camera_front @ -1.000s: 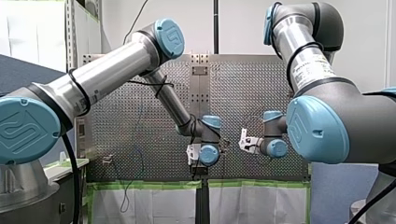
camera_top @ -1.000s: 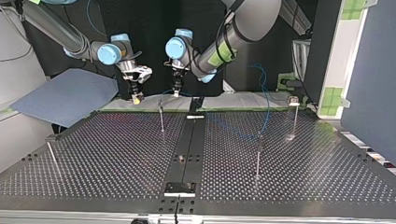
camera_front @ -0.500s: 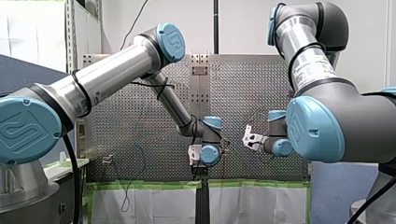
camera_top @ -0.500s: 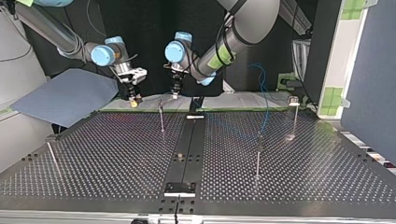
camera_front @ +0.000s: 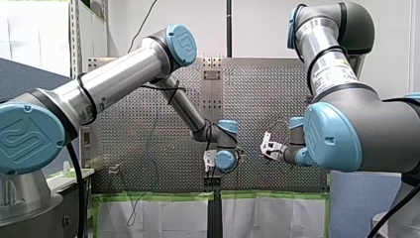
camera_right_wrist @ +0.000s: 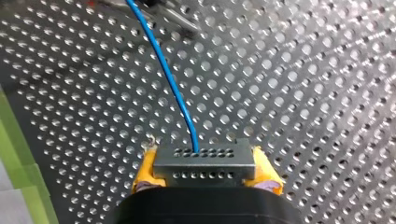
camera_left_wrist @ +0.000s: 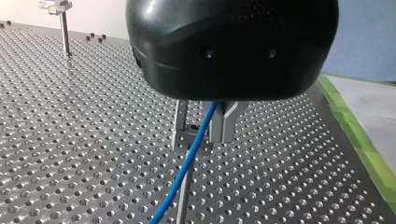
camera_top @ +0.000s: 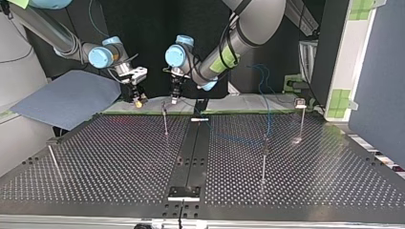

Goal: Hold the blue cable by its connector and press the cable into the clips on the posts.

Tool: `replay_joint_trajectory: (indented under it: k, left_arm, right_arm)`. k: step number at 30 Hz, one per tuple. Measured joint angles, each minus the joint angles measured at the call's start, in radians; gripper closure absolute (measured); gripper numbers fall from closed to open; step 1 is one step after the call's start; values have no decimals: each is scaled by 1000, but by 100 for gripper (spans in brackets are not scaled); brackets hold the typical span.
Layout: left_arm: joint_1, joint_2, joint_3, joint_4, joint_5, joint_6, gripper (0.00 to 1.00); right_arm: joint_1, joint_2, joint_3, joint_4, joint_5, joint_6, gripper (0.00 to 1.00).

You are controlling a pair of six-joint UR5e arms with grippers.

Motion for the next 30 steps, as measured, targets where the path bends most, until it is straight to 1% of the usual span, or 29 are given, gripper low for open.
replay_joint_trajectory:
  k: [3, 4, 7, 9, 11, 16, 17, 19, 22, 25, 30]
  left_arm:
    - [2, 0, 3, -1, -1, -4, 100]
    - [3, 0, 3, -1, -1, -5, 100]
    - [7, 0, 4, -1, -1, -6, 100]
    - [9, 0, 4, 0, -1, -6, 100]
    - [11, 0, 4, 0, -1, -7, 100]
    - [18, -1, 4, 0, 0, -7, 100]
    - [19, -1, 4, 0, 0, -7, 100]
    - [21, -1, 4, 0, 1, -7, 100]
    - [26, -1, 4, 0, 6, -7, 100]
    - [29, -1, 4, -2, 17, -7, 100]
    - [31, -1, 24, -20, 40, -8, 100]
  right_arm:
    - [-6, 0, 0, 21, -31, -22, 100]
    - [-8, 0, 0, 30, -42, -32, 100]
    - [-12, 0, 0, 52, -58, -58, 100]
    - [-14, 0, 0, 64, -53, -74, 100]
    - [-18, 0, 0, 76, -38, -94, 100]
    - [-26, 0, 0, 89, 9, -141, 100]
    - [-28, 0, 0, 90, 18, -147, 100]
    - [-30, 0, 0, 90, 39, -156, 100]
    - [-31, 0, -1, 87, 65, -163, 100]
    - [-31, 0, -4, 83, 76, -166, 100]
    - [-28, 0, -19, 79, 82, -166, 100]
